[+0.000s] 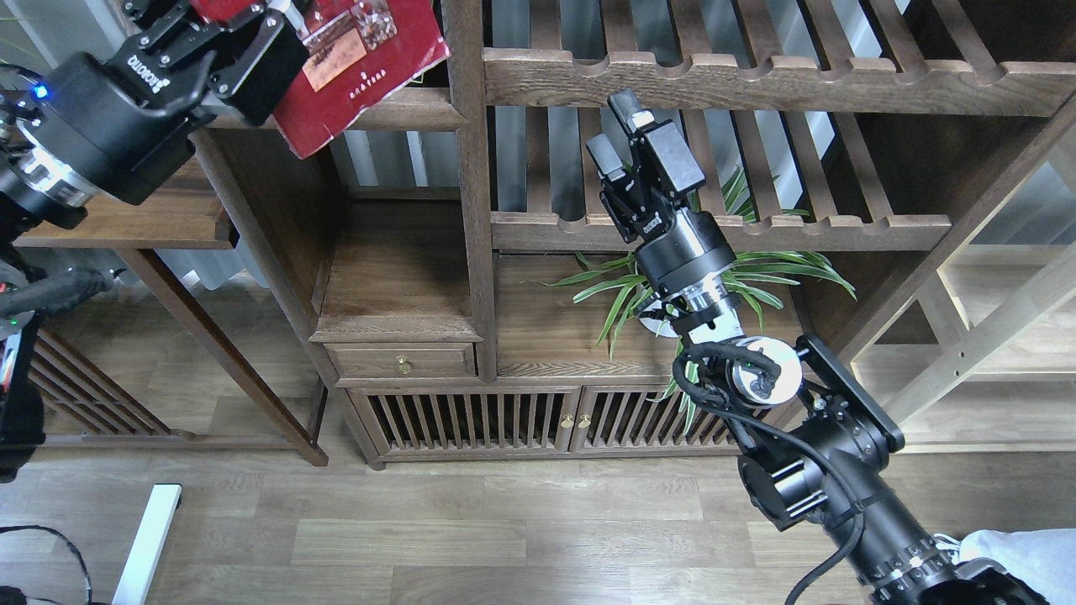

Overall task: Organize books on shelf
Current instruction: 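Push the maroon book deeper onto the top shelf with the left gripper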

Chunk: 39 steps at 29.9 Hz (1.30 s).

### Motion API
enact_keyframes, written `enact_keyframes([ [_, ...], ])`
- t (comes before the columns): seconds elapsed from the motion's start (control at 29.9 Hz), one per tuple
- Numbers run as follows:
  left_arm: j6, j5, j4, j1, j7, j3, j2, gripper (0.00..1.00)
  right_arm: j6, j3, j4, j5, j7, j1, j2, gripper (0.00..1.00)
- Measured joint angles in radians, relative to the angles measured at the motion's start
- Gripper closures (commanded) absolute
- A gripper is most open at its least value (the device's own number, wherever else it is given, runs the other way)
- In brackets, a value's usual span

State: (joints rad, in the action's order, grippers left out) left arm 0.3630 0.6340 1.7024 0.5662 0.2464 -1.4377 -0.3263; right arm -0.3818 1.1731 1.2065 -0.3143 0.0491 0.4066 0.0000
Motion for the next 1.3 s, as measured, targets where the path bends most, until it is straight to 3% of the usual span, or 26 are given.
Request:
enact_keyframes([
  [0.33, -0.249, 0.069, 0.003, 0.000, -0.077, 0.002, 0.049, 1.00, 0.001, 0.003, -0.025, -0.002, -0.003, 0.019, 0.000, 0.10],
  [0.74, -0.353, 0.104, 0.002, -0.009, -0.086, 0.016, 0.056, 1.00, 0.001, 0.004, -0.051, -0.002, -0.003, 0.021, 0.000, 0.09],
  [1.3, -0.380, 0.109, -0.024, 0.002, 0.020, 0.012, -0.042, 1.00, 0.003, 0.038, -0.074, -0.003, -0.003, 0.039, 0.000, 0.09],
])
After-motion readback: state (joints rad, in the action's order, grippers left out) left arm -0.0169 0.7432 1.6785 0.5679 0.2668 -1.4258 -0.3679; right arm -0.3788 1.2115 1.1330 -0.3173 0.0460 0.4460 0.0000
